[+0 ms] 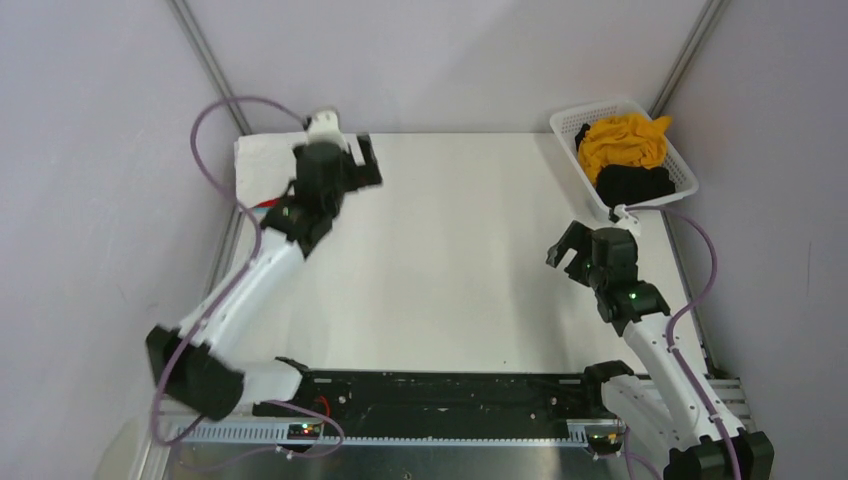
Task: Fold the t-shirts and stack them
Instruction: Reset both arms
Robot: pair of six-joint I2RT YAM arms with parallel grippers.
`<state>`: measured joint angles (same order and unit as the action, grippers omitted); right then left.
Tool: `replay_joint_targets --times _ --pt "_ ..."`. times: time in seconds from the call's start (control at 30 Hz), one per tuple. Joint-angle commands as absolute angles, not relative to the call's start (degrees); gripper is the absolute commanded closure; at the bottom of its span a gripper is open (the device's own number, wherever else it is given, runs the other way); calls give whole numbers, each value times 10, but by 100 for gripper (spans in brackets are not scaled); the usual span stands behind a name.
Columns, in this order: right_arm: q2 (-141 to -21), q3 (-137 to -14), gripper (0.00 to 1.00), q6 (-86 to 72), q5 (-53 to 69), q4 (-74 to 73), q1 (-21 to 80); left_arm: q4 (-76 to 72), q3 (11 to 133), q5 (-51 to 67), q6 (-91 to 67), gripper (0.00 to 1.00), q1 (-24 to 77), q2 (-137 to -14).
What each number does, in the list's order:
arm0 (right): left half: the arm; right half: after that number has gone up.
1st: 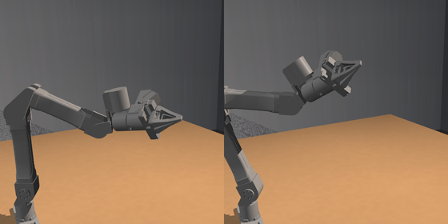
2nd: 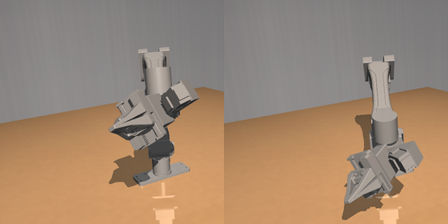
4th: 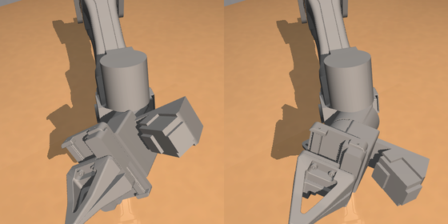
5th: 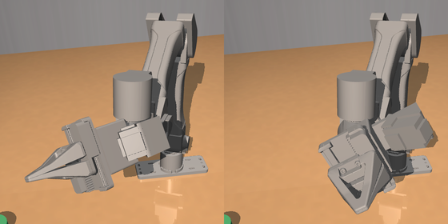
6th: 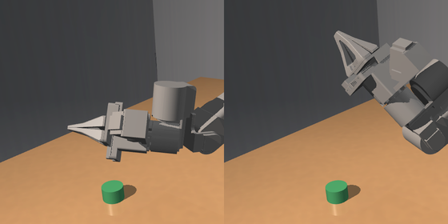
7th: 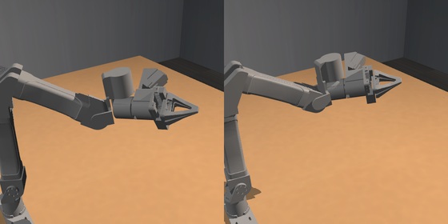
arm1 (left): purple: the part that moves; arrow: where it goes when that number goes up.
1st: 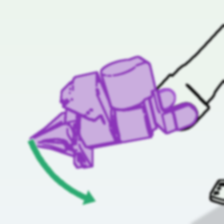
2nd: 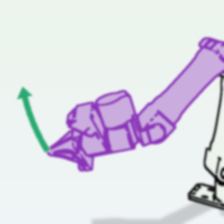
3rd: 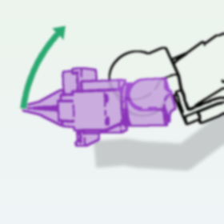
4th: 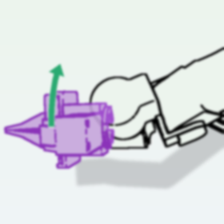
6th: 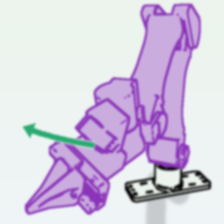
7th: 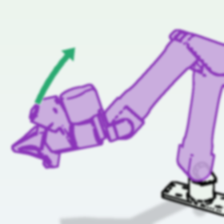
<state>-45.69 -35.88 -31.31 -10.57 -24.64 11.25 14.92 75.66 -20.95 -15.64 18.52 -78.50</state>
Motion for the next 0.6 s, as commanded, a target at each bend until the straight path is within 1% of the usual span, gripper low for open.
replay_joint_targets --times 0.0,0.1,0.17,0.23,0.3,0.47,0.57 --pt "-451 -353 1 -325 -75 -273 111 148 568 -281 -261 0 303 -659" --pt "-446 -336 1 -332 -73 -269 111 146 480 -291 -284 0 373 -599" --pt "-440 -326 1 -332 -68 -263 111 153 428 -297 -290 0 397 -561" --pt "-428 -312 0 -332 -67 -260 112 154 376 -294 -305 0 405 -514" --pt "-397 -295 0 -336 -72 -256 112 153 322 -325 -332 0 405 -469" --pt "-339 -252 1 -347 -87 -245 112 156 295 -351 -331 0 405 -422" --pt "-312 -249 1 -352 -114 -259 112 158 292 -354 -327 0 404 -410"
